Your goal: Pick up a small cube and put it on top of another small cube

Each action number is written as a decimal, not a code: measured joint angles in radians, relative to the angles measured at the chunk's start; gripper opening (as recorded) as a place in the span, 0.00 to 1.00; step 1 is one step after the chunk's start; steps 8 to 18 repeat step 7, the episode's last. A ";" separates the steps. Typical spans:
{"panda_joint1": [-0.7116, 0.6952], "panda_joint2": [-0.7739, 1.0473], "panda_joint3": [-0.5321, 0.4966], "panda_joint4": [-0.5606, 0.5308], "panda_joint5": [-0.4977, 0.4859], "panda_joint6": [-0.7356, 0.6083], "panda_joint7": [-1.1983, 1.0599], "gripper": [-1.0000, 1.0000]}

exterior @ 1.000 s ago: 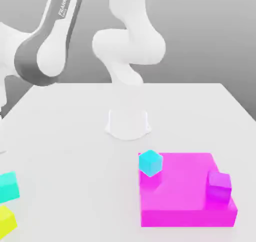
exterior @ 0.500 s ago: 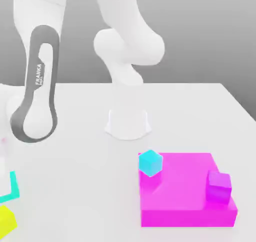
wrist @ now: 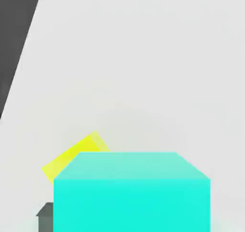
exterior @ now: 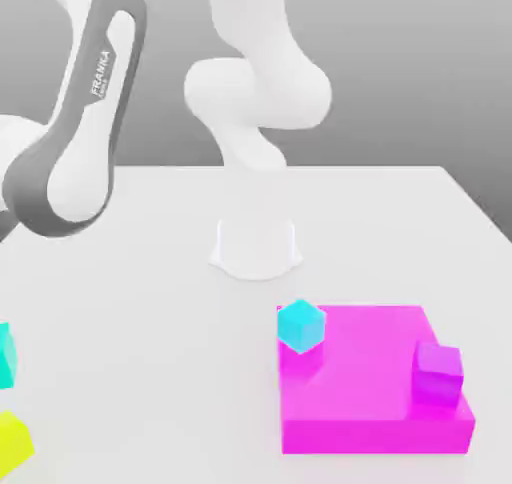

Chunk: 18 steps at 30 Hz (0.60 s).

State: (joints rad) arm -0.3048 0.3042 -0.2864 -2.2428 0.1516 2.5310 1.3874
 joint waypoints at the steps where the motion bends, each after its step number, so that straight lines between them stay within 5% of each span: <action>1: -0.002 0.029 0.008 0.007 0.013 0.021 -0.001 0.00; 3: -0.016 0.096 0.031 0.015 0.045 0.077 -0.017 0.00; 4: -0.021 0.118 0.038 0.017 0.056 0.097 -0.023 1.00; 18: -0.021 0.118 0.038 0.017 0.056 0.097 -0.023 1.00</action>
